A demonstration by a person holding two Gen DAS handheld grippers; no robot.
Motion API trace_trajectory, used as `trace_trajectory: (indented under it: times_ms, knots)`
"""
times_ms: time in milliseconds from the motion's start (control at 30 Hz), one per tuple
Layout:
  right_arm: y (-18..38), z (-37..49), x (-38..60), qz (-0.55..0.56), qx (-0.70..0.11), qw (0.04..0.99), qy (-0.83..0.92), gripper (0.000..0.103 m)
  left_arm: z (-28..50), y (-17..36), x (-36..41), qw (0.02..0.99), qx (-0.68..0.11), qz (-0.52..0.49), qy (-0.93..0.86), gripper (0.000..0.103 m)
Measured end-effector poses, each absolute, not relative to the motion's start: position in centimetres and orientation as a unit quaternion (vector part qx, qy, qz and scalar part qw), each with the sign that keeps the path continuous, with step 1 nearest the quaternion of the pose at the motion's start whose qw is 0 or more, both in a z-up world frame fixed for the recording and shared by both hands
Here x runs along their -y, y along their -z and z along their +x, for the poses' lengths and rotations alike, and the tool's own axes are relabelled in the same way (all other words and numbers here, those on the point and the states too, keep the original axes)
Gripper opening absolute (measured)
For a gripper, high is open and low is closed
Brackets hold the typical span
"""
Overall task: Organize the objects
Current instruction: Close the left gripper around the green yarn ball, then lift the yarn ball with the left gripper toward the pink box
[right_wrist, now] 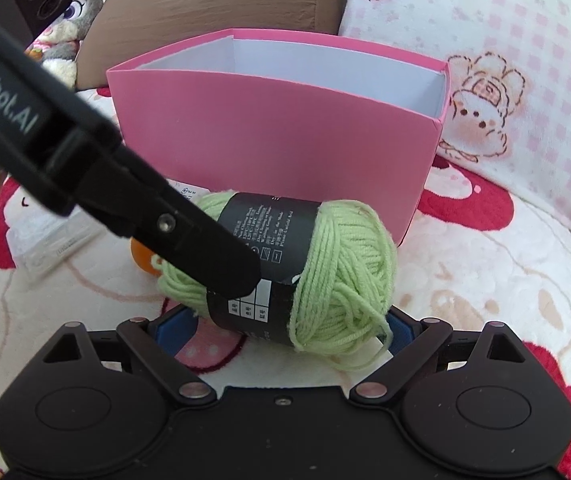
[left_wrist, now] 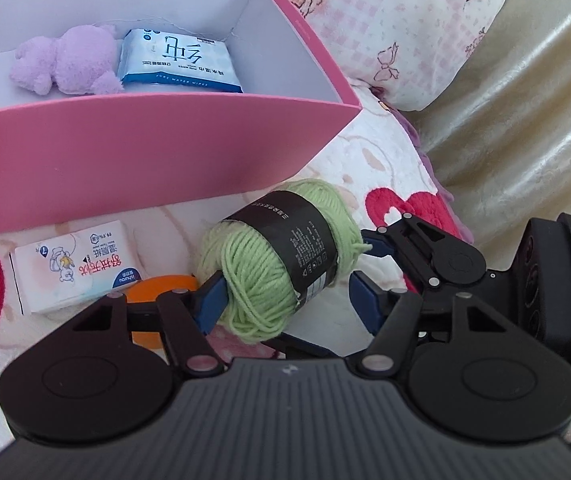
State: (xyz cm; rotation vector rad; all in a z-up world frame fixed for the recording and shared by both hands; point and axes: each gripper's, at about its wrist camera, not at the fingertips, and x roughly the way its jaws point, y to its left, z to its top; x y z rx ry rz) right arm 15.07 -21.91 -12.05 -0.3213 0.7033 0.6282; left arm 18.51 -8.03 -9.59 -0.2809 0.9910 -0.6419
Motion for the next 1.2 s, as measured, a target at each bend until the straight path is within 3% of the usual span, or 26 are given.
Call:
trace_trajectory:
  times_ms: [1200]
  knots:
    - [9.1, 13.8, 20.4, -0.1, -0.408, 0.868, -0.266, 0.096, 15.2, 7.6, 6.7, 0.82, -0.453, -0.131, 0.325, 0.061]
